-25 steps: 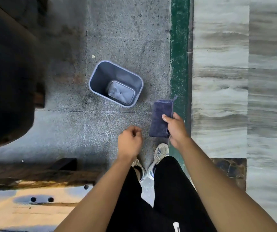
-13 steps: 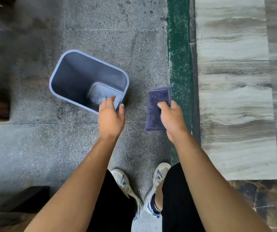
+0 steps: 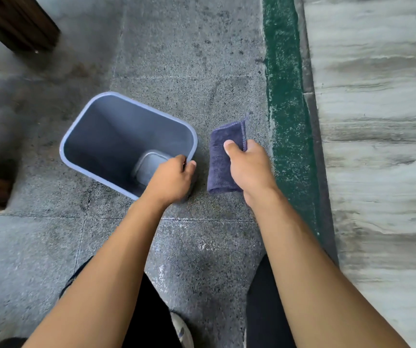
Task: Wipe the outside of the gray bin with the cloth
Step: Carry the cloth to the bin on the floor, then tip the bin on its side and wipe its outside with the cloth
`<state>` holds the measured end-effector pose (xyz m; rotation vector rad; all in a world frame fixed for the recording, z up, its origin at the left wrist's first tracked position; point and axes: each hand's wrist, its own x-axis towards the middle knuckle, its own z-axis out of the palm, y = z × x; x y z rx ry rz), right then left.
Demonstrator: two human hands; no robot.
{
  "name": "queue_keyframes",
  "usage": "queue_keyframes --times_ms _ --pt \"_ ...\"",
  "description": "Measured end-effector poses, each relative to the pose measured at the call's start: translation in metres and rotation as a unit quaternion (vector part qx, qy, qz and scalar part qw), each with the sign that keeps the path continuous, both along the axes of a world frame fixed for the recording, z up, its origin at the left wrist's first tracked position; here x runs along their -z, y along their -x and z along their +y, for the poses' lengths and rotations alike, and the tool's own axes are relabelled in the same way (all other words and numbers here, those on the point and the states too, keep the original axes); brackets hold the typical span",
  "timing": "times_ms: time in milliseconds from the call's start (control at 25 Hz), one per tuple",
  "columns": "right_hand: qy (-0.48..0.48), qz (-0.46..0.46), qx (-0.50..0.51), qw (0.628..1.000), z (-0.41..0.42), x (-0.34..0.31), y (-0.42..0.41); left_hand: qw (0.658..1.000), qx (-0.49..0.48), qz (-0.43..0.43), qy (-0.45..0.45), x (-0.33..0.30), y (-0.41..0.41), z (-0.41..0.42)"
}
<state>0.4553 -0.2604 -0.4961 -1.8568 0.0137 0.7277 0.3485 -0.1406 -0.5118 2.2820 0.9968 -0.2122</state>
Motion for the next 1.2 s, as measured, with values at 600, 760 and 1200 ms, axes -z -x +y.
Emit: queue_keyframes --times_ms 600,760,1200 --pt "-0.072 -0.094 -0.008 0.993 0.011 -0.002 -0.021 0.983 -0.131 -0.132 -0.004 -0.039 0.030 0.045" --pt "-0.052 -0.141 -0.054 0.987 0.008 -0.002 -0.015 0.938 -0.242 -0.230 0.096 -0.049 0.054 0.067" --pt "-0.072 -0.238 -0.170 0.953 0.032 -0.030 0.049 0.803 -0.380 -0.314 0.335 -0.054 0.057 0.052"
